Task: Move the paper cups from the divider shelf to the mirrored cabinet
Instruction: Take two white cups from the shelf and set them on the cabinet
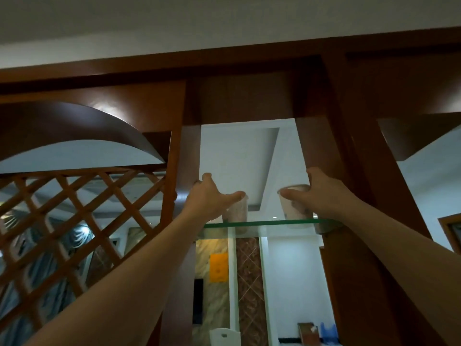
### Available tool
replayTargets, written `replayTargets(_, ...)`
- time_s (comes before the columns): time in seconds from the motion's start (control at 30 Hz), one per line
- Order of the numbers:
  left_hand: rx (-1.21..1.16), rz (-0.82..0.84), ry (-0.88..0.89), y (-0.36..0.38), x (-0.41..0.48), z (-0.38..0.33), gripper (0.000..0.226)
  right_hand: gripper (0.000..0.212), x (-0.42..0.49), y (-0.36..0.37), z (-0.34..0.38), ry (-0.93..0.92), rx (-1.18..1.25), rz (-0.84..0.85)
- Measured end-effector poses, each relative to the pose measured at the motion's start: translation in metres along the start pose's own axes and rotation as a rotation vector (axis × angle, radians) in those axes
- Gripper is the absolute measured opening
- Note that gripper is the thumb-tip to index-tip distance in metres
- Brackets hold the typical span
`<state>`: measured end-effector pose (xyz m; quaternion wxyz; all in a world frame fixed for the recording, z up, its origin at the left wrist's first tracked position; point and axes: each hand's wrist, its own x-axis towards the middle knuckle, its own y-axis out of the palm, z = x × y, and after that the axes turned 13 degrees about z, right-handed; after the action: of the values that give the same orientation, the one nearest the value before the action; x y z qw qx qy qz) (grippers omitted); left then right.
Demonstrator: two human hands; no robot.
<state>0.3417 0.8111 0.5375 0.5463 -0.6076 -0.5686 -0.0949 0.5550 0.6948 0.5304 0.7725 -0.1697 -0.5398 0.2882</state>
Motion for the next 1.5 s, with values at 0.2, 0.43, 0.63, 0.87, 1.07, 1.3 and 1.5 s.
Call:
replayTargets(0.2,0.07,0.18,-0.098,0.007,0.025,0.0,0.083,0.098,0.019,0.012,-0.002,0.087,0.094,0.004)
replayTargets(0.43,-0.003,0.15,-0.058,0.01,0.028,0.001,0.06,0.075,0.024,0.023,-0.011,0.08,0.09,-0.105)
replayTargets(0.63,-0.272,-0.056,0.125,0.003,0.004,-0.001,0.07,0.058,0.007,0.016,0.0,-0.024,0.309,-0.216)
replayTargets(0.87,-0.496,-0.217,0.264,-0.002,-0.052,-0.007,0.064,0.054,-0.071,0.004,0.023,-0.271,0.634,-0.254)
replayTargets(1.07,-0.58,-0.208,0.359,0.024,-0.145,0.007,0.065,0.081,-0.134,0.025,0.007,-0.293,0.69,-0.156)
replayTargets(1.3,-0.667,-0.078,0.124,0.092,-0.266,0.061,0.064,0.059,-0.23,0.11,-0.06,-0.132,0.804,0.025)
replayTargets(1.5,-0.667,0.006,-0.159,0.145,-0.36,0.099,0.066,0.073,-0.315,0.173,-0.093,0.062,0.87,0.137)
